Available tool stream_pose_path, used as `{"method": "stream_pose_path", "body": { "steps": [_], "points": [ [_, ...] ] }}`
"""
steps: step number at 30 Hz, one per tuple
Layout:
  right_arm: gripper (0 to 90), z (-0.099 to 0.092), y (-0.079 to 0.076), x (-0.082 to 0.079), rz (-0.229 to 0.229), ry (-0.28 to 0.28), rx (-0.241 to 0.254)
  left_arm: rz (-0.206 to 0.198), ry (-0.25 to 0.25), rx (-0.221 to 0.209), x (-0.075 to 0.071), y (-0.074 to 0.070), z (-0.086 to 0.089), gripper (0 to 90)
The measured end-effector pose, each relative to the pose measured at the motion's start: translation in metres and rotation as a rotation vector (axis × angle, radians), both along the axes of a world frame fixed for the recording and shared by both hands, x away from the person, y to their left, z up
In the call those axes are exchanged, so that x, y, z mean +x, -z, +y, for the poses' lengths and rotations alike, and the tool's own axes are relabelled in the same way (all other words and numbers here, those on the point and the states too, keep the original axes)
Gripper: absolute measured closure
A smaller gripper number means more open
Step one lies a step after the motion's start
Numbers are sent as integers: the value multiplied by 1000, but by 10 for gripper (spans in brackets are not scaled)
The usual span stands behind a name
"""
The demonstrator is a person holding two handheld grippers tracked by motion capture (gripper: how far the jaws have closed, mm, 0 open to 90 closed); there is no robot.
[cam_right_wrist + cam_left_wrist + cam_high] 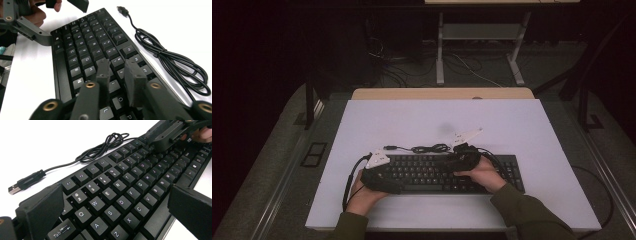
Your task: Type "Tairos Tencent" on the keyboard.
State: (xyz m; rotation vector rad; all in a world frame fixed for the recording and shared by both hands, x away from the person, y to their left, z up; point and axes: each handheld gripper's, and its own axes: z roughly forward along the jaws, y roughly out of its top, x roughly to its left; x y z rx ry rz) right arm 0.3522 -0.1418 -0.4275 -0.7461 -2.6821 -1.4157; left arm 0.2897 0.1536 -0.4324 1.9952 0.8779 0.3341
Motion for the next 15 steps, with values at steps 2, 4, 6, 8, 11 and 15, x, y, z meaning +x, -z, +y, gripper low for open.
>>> {"method": "stream_pose_path", "body": {
  "steps": [2, 4, 6, 8, 11, 15],
  "points": [
    [670, -2, 0, 1, -3, 3, 9, -2, -4, -2, 0, 0, 0, 21],
    [617, -4, 0, 1, 1, 9, 19, -4, -3, -4, 0, -1, -1, 32],
    [565, -5, 0, 1, 2, 18, 25, -3, -5, -4, 0, -1, -2, 43],
    [503, -7, 0, 0, 3, 33, 30, -2, -6, -2, 1, -1, -2, 57],
    [418, -9, 1, 0, 4, 41, 30, -1, -1, -8, 2, -1, -3, 94],
    [371, -11, 0, -1, -4, 55, 40, 6, 0, -10, 3, -1, -3, 148]
  ]
}}
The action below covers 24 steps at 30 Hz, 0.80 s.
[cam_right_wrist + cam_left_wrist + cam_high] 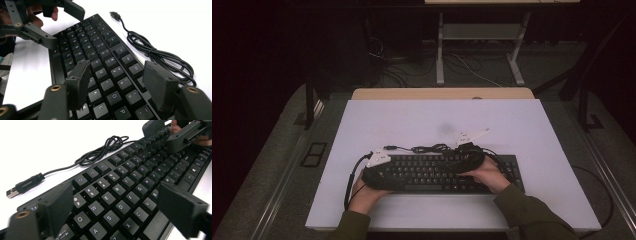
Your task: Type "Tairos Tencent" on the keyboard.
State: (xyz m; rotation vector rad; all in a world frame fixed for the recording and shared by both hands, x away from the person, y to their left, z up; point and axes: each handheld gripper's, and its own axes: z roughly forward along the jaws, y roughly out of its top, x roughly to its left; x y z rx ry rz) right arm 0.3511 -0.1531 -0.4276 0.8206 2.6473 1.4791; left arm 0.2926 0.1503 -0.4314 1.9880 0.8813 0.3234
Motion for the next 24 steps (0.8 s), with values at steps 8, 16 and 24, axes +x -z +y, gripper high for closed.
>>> {"method": "stream_pose_path", "body": {
  "steps": [8, 16, 24],
  "points": [
    [345, -6, 1, -2, 0, 25, 9, 0, 8, -4, 3, 0, -2, 287],
    [328, -12, 1, -3, -1, 51, 15, 12, 13, 0, 7, 0, -3, 489],
    [316, -17, 2, -5, -3, 68, 14, 45, 19, 18, 13, 2, -6, 736]
  ]
}}
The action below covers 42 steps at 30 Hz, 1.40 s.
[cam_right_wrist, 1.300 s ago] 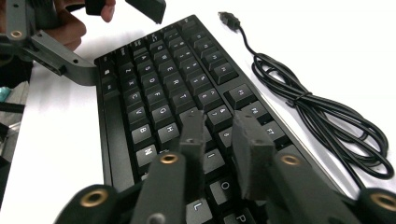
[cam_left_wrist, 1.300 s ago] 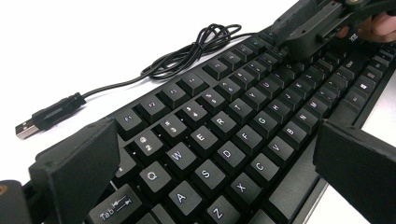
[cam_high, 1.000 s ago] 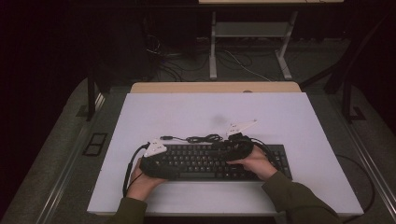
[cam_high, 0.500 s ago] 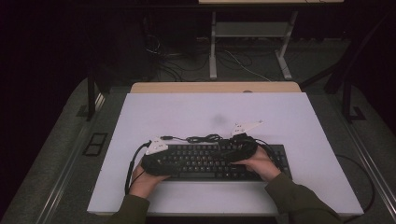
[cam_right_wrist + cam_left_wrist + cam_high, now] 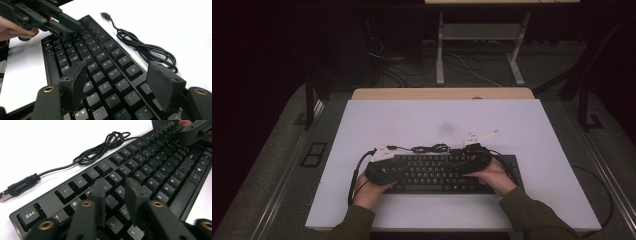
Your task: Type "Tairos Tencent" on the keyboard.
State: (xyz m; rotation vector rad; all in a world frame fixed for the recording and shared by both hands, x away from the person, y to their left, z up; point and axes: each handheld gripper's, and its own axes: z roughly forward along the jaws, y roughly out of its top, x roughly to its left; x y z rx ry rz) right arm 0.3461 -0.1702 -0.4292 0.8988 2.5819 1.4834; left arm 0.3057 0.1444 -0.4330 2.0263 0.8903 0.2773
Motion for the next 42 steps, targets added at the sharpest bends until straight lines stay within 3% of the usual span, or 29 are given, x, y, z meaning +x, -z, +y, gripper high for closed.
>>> {"method": "stream_pose_path", "body": {
  "steps": [7, 26, 42],
  "points": [
    [315, -4, 0, -2, -3, 19, -5, 16, 18, 11, 4, -1, -3, 892],
    [311, -13, 1, -7, -7, 50, -11, 37, 47, 51, 12, 2, -14, 892],
    [311, -13, 1, -7, -8, 53, -15, 49, 56, 53, 12, 5, -19, 893]
  ]
}}
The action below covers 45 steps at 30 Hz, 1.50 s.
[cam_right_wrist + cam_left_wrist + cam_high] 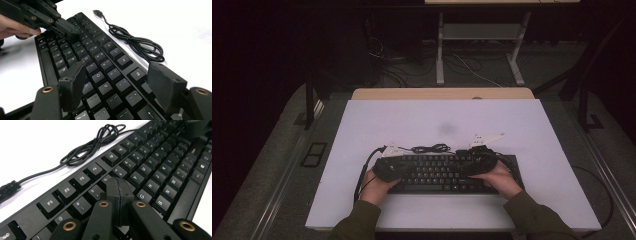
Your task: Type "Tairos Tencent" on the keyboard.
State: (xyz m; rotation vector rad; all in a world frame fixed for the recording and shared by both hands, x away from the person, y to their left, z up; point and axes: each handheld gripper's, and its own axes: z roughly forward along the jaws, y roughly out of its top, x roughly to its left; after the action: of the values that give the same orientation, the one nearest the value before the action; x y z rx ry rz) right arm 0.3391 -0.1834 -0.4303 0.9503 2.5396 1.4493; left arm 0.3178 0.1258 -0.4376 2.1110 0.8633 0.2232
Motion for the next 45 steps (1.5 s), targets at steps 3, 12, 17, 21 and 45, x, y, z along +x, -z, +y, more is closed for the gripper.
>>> {"method": "stream_pose_path", "body": {
  "steps": [3, 12, 17, 21, 45],
  "points": [
    [311, 0, 0, 0, -3, -2, -1, 0, 3, 9, 0, 0, 0, 893],
    [311, -1, 0, 0, -1, -1, 3, 4, -1, -10, 0, -2, 2, 891],
    [311, 0, 0, 0, -1, -2, 3, 3, -5, -20, -1, -3, 2, 890],
    [312, -1, -1, 0, -3, -2, 4, 0, -3, -28, -1, -4, 4, 884],
    [547, 8, -1, 2, -4, -47, 11, -23, -27, -71, -10, -5, 12, 609]
  ]
}}
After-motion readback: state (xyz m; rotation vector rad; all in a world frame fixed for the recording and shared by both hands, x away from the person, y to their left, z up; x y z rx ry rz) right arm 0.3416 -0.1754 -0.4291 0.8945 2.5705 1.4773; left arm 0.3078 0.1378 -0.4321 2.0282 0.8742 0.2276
